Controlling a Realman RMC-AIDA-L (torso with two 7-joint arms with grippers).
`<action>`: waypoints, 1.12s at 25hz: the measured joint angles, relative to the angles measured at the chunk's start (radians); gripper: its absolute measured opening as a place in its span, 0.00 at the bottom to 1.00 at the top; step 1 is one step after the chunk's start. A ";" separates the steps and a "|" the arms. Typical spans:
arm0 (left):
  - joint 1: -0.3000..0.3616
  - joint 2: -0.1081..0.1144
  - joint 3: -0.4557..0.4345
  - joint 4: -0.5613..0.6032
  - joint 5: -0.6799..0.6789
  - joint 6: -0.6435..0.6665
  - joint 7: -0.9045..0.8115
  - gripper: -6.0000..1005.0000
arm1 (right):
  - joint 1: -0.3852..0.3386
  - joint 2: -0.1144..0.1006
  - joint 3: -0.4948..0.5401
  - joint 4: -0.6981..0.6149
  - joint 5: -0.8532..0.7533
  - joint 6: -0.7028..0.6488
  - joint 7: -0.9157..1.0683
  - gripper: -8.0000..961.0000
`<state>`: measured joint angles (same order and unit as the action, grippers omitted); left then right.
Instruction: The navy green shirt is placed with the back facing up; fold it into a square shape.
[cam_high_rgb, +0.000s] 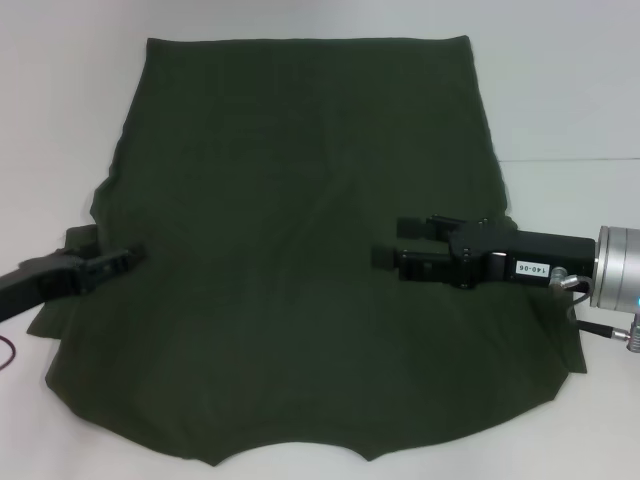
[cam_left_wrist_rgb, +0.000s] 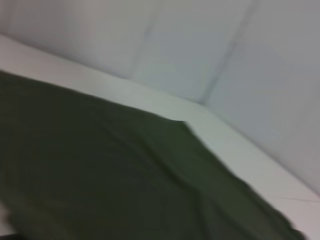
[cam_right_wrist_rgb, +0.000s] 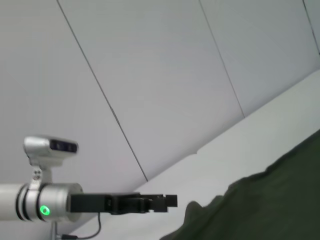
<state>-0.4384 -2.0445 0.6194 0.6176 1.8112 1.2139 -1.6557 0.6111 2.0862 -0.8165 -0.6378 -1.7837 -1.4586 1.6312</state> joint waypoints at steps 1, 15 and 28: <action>-0.001 0.000 0.000 0.000 0.000 -0.031 -0.007 0.93 | 0.001 0.000 -0.002 0.003 0.007 0.000 0.000 0.94; -0.032 -0.015 0.008 -0.041 0.000 -0.374 -0.036 0.93 | 0.018 0.006 -0.007 0.042 0.019 0.011 0.010 0.94; -0.081 -0.018 0.031 -0.107 0.001 -0.510 -0.002 0.93 | 0.021 0.006 -0.009 0.053 0.020 0.010 0.031 0.94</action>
<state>-0.5191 -2.0623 0.6504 0.5106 1.8126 0.7036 -1.6575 0.6317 2.0923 -0.8253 -0.5850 -1.7639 -1.4481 1.6627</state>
